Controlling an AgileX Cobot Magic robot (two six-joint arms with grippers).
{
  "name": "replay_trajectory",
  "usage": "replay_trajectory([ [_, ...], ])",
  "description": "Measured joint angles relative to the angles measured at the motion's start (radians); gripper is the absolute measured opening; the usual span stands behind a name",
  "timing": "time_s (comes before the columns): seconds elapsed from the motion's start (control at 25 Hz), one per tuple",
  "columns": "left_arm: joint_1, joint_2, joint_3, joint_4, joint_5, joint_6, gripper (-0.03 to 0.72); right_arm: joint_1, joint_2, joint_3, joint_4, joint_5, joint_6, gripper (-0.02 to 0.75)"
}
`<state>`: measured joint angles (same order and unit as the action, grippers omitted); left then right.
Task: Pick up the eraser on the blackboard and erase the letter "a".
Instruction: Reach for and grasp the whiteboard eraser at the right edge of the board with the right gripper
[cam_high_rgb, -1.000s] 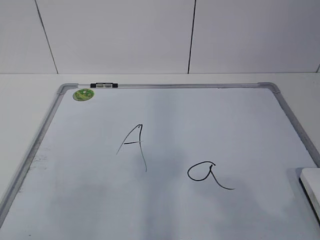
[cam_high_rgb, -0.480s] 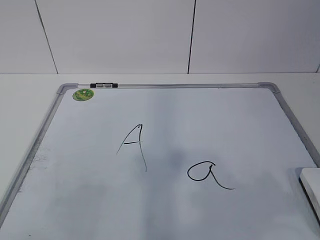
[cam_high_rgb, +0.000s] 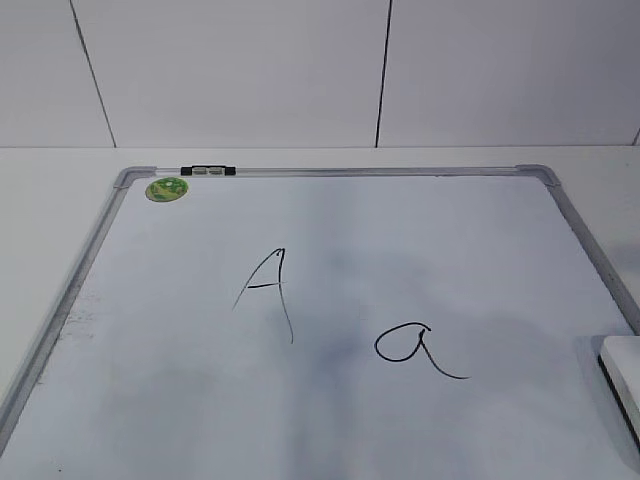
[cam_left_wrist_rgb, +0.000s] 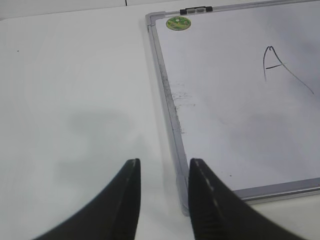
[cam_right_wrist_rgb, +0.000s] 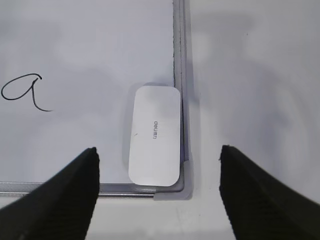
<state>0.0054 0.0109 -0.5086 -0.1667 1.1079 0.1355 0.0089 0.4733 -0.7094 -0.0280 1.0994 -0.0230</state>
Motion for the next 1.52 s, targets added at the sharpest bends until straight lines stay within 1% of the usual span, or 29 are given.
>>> replay_trajectory([
  [0.76, 0.0, 0.0, 0.0, 0.0, 0.0, 0.0, 0.245, 0.0, 0.35, 0.0, 0.017, 0.039, 0.0, 0.593],
  [1.08, 0.0, 0.0, 0.0, 0.0, 0.0, 0.0, 0.245, 0.0, 0.443, 0.0, 0.028, -0.058, -0.002, 0.593],
  [1.52, 0.0, 0.0, 0.0, 0.0, 0.0, 0.0, 0.244, 0.0, 0.589, 0.0, 0.028, -0.074, -0.002, 0.593],
])
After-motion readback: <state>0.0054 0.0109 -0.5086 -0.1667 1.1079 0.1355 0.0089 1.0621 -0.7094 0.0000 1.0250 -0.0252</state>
